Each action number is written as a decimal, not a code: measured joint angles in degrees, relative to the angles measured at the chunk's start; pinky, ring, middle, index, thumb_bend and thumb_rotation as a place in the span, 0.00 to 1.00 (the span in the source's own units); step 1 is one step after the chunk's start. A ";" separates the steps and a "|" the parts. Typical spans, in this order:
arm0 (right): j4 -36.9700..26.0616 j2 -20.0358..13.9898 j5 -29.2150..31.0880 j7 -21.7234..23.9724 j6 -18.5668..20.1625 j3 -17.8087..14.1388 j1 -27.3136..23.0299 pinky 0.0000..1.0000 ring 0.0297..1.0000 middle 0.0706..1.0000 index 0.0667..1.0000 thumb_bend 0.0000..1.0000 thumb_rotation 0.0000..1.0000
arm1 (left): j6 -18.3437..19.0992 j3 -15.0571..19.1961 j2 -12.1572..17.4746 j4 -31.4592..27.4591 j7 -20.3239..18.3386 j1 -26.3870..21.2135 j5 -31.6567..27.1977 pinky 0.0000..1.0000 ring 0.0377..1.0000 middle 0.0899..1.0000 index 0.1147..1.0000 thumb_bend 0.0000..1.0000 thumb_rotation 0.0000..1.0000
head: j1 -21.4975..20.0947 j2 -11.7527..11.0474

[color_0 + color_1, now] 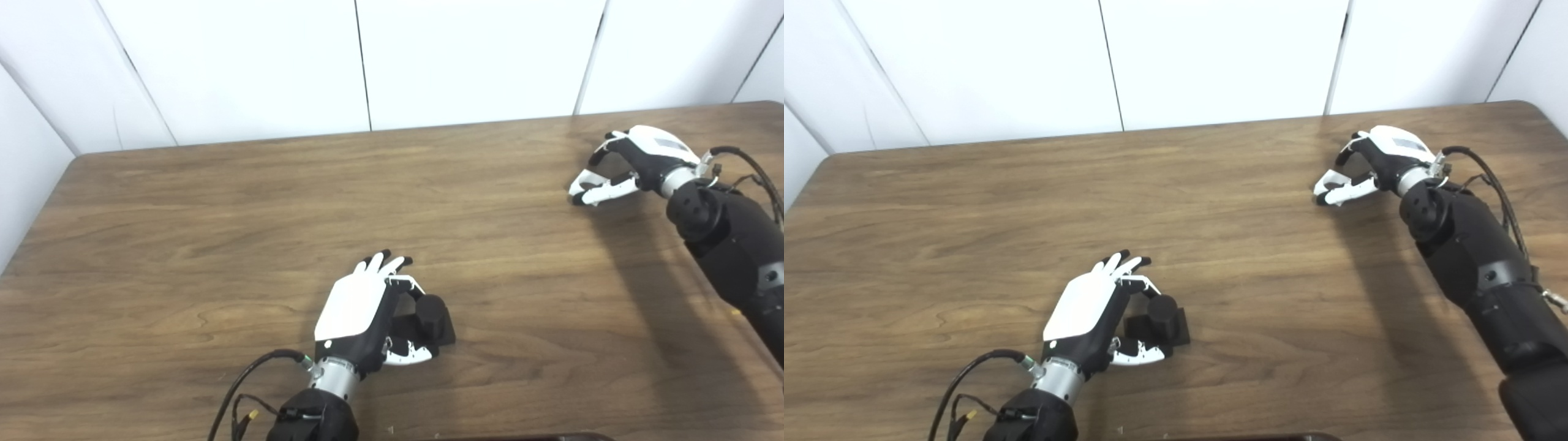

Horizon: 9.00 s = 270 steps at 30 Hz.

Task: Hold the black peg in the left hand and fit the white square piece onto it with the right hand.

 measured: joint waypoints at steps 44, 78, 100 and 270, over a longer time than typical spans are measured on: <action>1.19 -0.09 1.19 -2.10 -3.47 0.29 -0.82 1.00 1.00 0.98 0.45 0.52 0.16 | 0.06 0.66 -0.42 0.11 -0.13 0.00 -0.20 1.00 1.00 0.91 0.42 0.52 0.06 | -0.35 0.44; -4.88 -0.25 1.63 -1.55 -3.26 -1.24 2.11 1.00 1.00 0.98 0.45 0.52 0.15 | 0.03 1.03 -0.88 0.49 0.32 -0.03 -0.23 1.00 1.00 0.92 0.42 0.52 0.06 | -0.18 -0.17; -22.03 -0.36 0.86 4.84 -2.44 -2.12 7.76 1.00 1.00 0.97 0.46 0.52 0.16 | 0.02 0.82 -1.13 0.78 0.58 -0.11 -0.02 1.00 1.00 0.92 0.43 0.52 0.06 | -0.09 0.00; -54.04 9.39 2.03 30.86 1.15 4.43 14.58 1.00 1.00 0.96 0.46 0.52 0.16 | 0.42 -0.78 -5.11 2.81 0.05 -1.94 2.52 1.00 1.00 0.91 0.43 0.52 0.06 | 3.96 3.87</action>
